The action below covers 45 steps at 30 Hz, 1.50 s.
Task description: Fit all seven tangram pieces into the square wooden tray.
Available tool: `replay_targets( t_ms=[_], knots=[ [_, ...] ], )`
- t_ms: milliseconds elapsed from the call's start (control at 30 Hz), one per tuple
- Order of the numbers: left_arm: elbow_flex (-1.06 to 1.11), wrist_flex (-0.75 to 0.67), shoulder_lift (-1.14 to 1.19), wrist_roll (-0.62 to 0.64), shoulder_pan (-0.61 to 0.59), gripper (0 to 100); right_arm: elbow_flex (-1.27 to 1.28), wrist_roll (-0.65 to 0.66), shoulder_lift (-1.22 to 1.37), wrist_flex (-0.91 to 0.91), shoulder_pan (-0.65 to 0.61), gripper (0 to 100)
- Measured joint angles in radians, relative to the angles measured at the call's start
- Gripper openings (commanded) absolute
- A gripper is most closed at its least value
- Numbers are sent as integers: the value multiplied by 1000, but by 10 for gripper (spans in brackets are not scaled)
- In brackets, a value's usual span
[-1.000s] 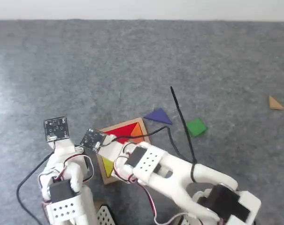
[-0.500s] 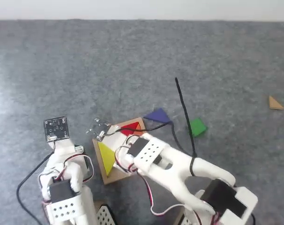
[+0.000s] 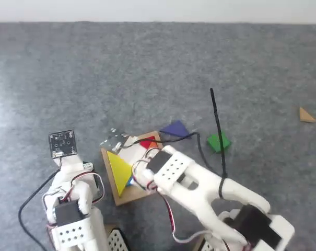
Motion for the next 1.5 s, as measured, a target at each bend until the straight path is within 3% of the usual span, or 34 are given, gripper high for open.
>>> replay_targets(
  t_ms=[200, 500, 700, 867, 1167, 1500],
  knots=[
    [0, 0, 0, 0, 0, 13, -12, 0, -11, 8, -2, 10],
    [0, 0, 0, 0, 0, 13, -256, 48, 25, 127, 362, 173],
    [0, 0, 0, 0, 0, 13, -411, 48, 273, 133, 376, 303],
    [0, 0, 0, 0, 0, 13, -523, 61, 410, 204, 405, 303],
    [0, 0, 0, 0, 0, 13, -569, 439, 425, 285, 479, 303],
    [0, 0, 0, 0, 0, 13, -459, 586, 427, 193, 446, 288]
  ],
)
